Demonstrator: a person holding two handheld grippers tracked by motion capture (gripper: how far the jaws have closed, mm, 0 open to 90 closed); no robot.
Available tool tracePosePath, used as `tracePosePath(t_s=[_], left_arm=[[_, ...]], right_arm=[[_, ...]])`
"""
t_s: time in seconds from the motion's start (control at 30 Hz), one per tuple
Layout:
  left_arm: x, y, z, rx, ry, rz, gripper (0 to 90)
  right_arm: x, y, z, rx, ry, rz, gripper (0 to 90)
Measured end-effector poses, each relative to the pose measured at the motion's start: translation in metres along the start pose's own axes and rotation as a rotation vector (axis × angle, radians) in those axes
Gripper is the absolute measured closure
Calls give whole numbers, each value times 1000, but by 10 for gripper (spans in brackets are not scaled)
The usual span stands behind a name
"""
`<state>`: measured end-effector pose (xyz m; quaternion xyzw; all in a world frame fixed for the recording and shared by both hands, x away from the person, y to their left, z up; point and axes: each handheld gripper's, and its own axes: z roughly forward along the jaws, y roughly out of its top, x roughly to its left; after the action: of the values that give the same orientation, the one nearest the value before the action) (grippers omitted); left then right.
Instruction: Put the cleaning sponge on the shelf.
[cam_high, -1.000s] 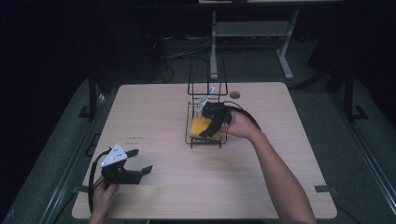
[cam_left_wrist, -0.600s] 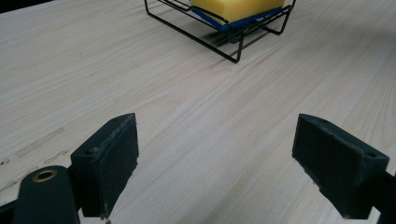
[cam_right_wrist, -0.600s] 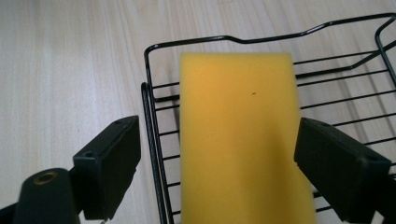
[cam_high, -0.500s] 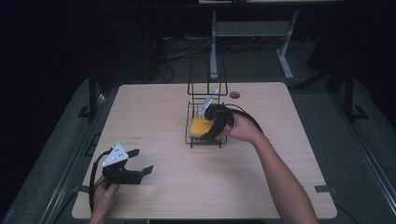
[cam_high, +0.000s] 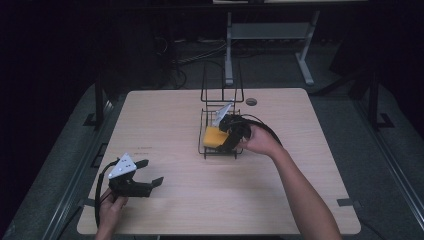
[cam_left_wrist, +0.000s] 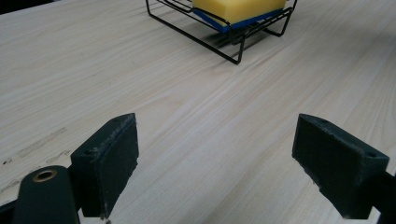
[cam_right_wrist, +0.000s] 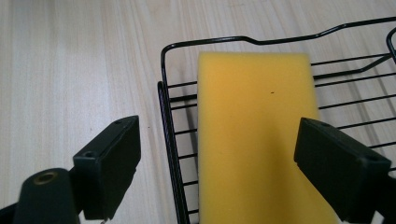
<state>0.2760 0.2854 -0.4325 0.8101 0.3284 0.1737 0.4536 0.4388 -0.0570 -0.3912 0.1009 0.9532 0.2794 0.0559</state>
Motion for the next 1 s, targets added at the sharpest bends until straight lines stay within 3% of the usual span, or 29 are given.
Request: tracePosePath(t_s=[0.37, 1.0], left_arm=[[1, 0, 0, -2, 3, -1, 141], [0, 0, 0, 0, 0, -2, 141]], right_arm=[[5, -3, -2, -6, -15, -9, 145], [29, -10, -13, -28, -40, -57, 145]])
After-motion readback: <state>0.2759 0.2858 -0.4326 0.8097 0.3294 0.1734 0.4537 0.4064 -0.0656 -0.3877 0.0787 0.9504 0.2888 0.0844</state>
